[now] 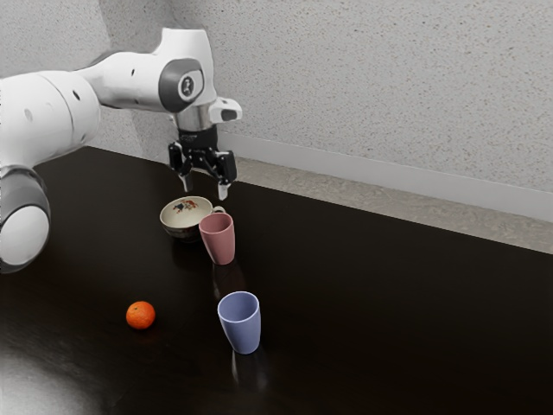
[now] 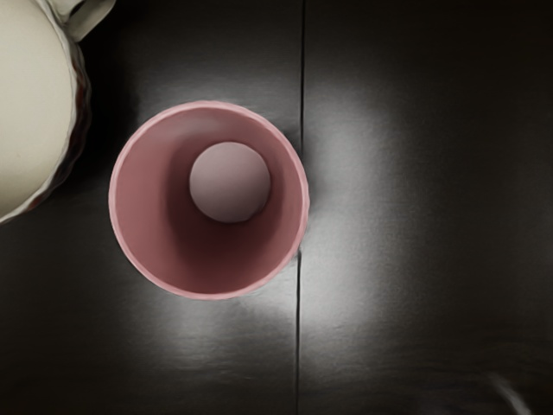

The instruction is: Place the left cup onto the right cup

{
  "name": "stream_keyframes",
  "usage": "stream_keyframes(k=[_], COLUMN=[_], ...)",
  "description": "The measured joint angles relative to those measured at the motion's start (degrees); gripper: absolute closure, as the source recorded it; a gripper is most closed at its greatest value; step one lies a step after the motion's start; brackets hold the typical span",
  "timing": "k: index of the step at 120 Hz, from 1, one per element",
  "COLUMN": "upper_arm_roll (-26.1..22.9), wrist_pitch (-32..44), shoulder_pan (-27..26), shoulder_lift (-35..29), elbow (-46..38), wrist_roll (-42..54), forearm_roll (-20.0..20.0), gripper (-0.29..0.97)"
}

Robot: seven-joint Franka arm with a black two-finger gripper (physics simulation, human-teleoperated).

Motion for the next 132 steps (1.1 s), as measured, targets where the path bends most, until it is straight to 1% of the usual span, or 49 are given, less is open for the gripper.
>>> stream_keyframes(k=[21,51,95,132], upper_arm_roll=[-0.1,-0.1,-0.1,-0.4], wrist_pitch=[2.7,5.8,8.1,9.5], shoulder_pan=[-0.8,-0.7,-0.2,0.1], shoulder_lift=[0.9,4.3,9.0,12.1], elbow=[-2.5,-2.8,2.6,3.1], wrist_roll=[-2.1,-3.8,-5.1,-5.8], forearm_roll=[-1.0,-1.6,-1.8,-2.7], gripper=[0.03,0.03,0.03,0.03])
